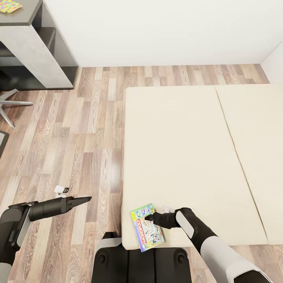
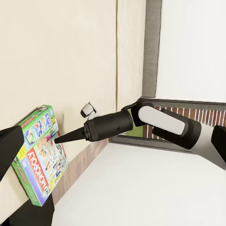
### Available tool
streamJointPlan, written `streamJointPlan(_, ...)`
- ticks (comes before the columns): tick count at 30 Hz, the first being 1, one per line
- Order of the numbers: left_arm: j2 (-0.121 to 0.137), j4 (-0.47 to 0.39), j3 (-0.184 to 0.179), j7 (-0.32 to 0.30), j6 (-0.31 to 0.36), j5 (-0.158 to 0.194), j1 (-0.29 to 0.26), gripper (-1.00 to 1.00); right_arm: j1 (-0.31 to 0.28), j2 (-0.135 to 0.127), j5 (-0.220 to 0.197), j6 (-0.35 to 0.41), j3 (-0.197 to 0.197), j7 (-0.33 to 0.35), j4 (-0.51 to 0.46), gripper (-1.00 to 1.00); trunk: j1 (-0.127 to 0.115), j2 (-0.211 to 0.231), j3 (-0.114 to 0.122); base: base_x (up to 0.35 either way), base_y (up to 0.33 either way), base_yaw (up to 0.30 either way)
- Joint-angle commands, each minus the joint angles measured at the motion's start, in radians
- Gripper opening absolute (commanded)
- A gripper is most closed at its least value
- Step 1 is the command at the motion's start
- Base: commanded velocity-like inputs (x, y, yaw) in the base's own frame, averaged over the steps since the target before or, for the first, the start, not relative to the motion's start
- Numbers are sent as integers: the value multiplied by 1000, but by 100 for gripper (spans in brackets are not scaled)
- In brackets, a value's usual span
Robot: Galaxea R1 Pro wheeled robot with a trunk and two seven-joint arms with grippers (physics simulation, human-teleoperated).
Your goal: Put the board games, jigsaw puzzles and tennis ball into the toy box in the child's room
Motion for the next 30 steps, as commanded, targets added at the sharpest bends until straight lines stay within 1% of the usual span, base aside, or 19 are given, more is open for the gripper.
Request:
streamJointPlan(1,0,0,0,-4,11,0,-1,100,0,0,3,3,1,3,0,100,0,-1,-1,0,38,0)
streamJointPlan(6,0,0,0,-4,11,0,0,100,0,0,3,3,1,3,-1,100,0,-1,-1,0,22,0)
streamJointPlan(21,0,0,0,-4,11,-1,0,100,0,0,3,3,1,3,0,100,0,-1,-1,0,78,0)
streamJointPlan(30,0,0,0,-4,11,-2,0,100,0,0,3,3,1,3,-1,100,0,-1,-1,0,31,0)
